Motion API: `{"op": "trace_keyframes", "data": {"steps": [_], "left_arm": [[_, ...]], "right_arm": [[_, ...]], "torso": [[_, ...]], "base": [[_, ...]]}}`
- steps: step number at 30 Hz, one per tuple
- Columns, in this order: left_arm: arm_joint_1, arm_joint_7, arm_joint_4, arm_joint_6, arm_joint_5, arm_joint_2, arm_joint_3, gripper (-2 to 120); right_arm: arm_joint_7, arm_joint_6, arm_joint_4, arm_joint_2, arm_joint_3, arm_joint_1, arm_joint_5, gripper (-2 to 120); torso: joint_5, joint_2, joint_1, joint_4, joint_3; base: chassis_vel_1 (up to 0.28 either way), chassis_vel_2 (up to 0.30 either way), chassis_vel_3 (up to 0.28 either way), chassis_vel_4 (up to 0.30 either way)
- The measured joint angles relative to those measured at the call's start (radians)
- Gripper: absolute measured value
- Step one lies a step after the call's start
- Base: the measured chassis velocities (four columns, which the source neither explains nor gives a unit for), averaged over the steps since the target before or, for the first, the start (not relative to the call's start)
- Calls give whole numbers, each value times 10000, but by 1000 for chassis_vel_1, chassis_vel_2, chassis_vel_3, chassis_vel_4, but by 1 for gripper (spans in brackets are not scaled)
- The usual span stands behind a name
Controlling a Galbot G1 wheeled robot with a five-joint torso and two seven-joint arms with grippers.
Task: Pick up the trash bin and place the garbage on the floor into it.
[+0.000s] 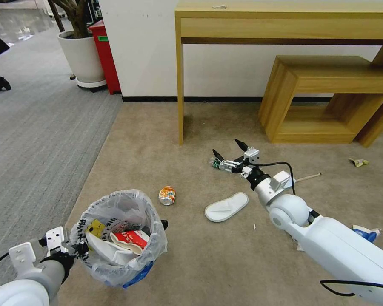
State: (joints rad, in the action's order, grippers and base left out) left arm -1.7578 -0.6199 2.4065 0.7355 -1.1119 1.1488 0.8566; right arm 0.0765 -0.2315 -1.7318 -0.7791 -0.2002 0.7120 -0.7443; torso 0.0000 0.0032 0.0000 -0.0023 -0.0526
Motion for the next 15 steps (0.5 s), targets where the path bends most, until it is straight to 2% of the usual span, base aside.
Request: {"op": "trace_keyframes", "data": {"steps": [15], "left_arm": [[0, -1, 32, 0, 19, 79, -52, 1]], "right_arm": [[-135, -38, 87, -52, 8, 82, 275, 100]], "torso": [[0, 0, 0, -1, -1]], "base": [[3, 4, -2, -3]]}}
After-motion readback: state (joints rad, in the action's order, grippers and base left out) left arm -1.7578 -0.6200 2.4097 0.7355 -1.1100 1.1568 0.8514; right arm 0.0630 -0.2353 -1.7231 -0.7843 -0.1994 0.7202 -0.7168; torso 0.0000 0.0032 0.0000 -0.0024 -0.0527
